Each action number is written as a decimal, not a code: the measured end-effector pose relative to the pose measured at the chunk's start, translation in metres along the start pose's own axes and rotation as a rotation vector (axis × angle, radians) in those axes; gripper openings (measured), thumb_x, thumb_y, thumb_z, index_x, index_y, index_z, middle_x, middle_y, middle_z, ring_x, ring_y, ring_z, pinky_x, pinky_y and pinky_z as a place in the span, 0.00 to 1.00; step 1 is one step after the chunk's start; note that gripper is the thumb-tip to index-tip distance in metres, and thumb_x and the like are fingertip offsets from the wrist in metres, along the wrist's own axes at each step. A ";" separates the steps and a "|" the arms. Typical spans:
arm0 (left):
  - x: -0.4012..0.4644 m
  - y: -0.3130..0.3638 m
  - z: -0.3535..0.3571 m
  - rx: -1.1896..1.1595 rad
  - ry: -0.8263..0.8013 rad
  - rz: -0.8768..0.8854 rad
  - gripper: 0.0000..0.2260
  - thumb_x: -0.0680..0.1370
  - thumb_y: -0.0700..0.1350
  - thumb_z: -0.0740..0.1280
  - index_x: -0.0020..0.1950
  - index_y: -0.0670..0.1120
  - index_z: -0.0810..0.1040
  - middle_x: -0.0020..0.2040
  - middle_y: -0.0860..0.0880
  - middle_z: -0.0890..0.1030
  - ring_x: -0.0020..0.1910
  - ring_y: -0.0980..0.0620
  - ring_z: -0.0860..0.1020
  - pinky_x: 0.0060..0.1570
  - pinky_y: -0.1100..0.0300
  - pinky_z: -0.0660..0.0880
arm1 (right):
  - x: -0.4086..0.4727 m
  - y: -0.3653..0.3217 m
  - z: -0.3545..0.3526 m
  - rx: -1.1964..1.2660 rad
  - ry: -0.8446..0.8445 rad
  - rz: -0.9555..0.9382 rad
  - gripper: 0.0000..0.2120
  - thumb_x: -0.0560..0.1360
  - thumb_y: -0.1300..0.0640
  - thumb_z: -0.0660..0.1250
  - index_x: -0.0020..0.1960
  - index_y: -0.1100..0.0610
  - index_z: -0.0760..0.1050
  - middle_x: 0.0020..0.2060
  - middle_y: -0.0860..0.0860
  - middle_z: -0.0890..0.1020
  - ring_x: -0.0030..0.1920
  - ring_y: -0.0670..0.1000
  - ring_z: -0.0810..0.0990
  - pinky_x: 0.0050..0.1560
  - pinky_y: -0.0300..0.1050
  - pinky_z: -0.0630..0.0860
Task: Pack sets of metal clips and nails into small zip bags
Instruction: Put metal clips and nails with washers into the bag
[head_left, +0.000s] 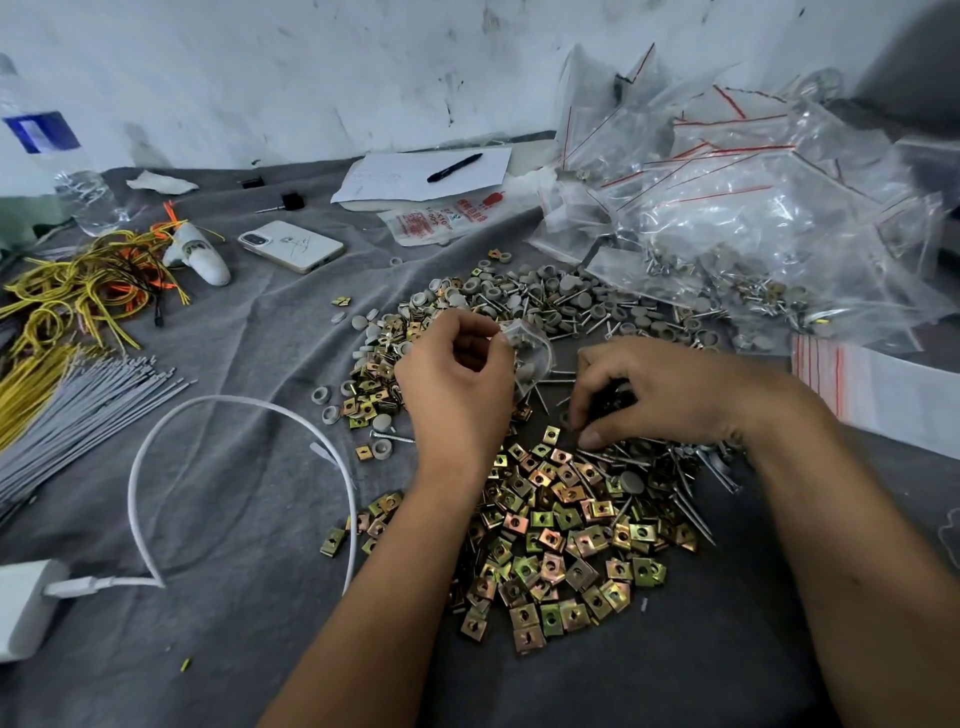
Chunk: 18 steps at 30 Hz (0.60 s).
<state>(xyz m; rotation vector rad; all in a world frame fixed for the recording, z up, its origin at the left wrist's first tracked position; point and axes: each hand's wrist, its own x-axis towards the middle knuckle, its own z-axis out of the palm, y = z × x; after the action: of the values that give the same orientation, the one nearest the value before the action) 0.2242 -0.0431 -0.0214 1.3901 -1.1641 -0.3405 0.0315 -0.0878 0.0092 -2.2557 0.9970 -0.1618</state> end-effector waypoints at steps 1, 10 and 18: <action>0.000 0.000 0.000 0.001 -0.001 0.002 0.05 0.76 0.37 0.73 0.45 0.46 0.83 0.36 0.56 0.81 0.33 0.61 0.78 0.34 0.68 0.74 | 0.001 -0.001 0.000 0.051 0.038 -0.023 0.04 0.74 0.51 0.77 0.46 0.42 0.83 0.46 0.36 0.81 0.48 0.38 0.80 0.51 0.41 0.75; -0.001 0.003 -0.001 -0.035 -0.055 0.035 0.06 0.76 0.35 0.73 0.45 0.46 0.82 0.36 0.54 0.81 0.34 0.59 0.78 0.34 0.65 0.75 | 0.013 -0.009 0.009 0.124 0.653 -0.283 0.08 0.69 0.62 0.81 0.47 0.55 0.87 0.40 0.44 0.86 0.42 0.45 0.84 0.43 0.40 0.81; -0.002 0.003 -0.001 -0.051 -0.078 0.045 0.03 0.77 0.35 0.74 0.47 0.43 0.82 0.38 0.51 0.82 0.36 0.56 0.79 0.37 0.60 0.78 | 0.020 -0.010 0.017 0.046 0.695 -0.299 0.10 0.69 0.65 0.80 0.48 0.57 0.86 0.39 0.41 0.84 0.40 0.36 0.82 0.40 0.25 0.73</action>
<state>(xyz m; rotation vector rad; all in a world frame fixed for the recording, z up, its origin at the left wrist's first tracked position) 0.2229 -0.0407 -0.0196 1.3144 -1.2409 -0.3929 0.0578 -0.0873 -0.0008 -2.3315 0.9531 -1.1439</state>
